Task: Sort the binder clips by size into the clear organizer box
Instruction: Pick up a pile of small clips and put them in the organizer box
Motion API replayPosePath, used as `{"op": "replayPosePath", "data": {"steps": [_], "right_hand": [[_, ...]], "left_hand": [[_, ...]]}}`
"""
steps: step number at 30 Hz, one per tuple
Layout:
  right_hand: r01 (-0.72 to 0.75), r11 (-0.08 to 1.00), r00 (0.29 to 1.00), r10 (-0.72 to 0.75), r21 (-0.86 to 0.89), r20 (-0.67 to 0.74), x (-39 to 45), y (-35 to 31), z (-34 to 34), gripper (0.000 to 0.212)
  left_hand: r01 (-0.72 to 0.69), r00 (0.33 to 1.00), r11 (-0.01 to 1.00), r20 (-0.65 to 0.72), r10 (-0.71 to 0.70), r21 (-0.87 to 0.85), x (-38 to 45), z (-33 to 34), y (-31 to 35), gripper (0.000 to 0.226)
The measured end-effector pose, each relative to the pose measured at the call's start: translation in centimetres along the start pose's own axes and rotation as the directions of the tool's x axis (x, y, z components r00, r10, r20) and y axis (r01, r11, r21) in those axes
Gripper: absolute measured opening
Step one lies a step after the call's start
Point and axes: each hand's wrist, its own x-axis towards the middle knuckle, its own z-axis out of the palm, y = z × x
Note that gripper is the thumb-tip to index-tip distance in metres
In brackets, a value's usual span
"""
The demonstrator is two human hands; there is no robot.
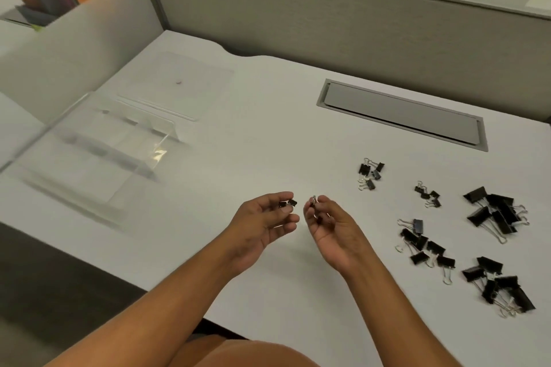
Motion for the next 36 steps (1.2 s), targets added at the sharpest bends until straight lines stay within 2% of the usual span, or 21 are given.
{"op": "replayPosePath", "data": {"steps": [5, 9, 13, 16, 19, 22, 26, 28, 32, 34, 36], "right_hand": [[-0.129, 0.987, 0.988, 0.136, -0.091, 0.076, 0.1, 4.1, 5.8, 0.017], [-0.21, 0.953, 0.97, 0.232, -0.217, 0.078, 0.9, 9.5, 11.1, 0.032], [-0.189, 0.868, 0.966, 0.248, -0.46, 0.073, 3.0, 15.8, 17.3, 0.03], [-0.085, 0.698, 0.979, 0.191, -0.711, 0.071, 5.4, 20.9, 22.1, 0.014], [0.137, 0.441, 0.975, 0.096, -0.887, 0.199, 8.1, 25.6, 27.2, 0.01], [0.363, 0.212, 0.927, 0.02, -0.907, 0.375, 11.3, 30.0, 32.5, 0.006], [0.551, 0.036, 0.835, -0.022, -0.834, 0.55, 16.0, 34.9, 37.6, 0.005], [0.58, -0.081, 0.813, 0.001, -0.811, 0.582, 18.4, 36.6, 38.7, 0.007], [0.532, -0.305, 0.829, -0.002, -0.79, 0.56, 21.2, 37.7, 38.8, 0.015], [0.503, -0.359, 0.833, -0.039, -0.786, 0.551, 21.1, 37.5, 38.4, 0.024], [0.513, -0.356, 0.824, -0.052, -0.781, 0.564, 20.4, 37.4, 38.8, 0.029]], "left_hand": [[-0.065, 0.997, 0.998, -0.05, 0.064, -0.025, -2.1, -5.0, 4.1, 0.026], [-0.132, 0.985, 0.986, -0.12, 0.12, -0.098, -3.8, -10.8, 7.3, 0.023], [-0.184, 0.965, 0.976, -0.208, 0.158, -0.112, -5.3, -18.6, 11.4, 0.024], [-0.206, 0.943, 0.973, -0.285, 0.169, -0.102, -6.4, -25.2, 14.9, 0.026], [-0.233, 0.9, 0.969, -0.395, 0.184, -0.078, -7.3, -31.3, 18.0, 0.025], [-0.245, 0.85, 0.967, -0.495, 0.18, -0.069, -7.9, -36.1, 20.5, 0.022], [-0.211, 0.83, 0.976, -0.537, 0.148, -0.056, -8.2, -40.1, 22.9, 0.02], [-0.197, 0.834, 0.98, -0.531, 0.147, -0.038, -8.0, -41.4, 23.6, 0.02], [-0.205, 0.835, 0.977, -0.529, 0.149, -0.05, -7.2, -43.2, 24.3, 0.02], [-0.214, 0.837, 0.974, -0.527, 0.147, -0.069, -7.0, -43.8, 24.4, 0.02], [-0.216, 0.838, 0.973, -0.526, 0.143, -0.08, -6.8, -44.3, 24.4, 0.021]]}}
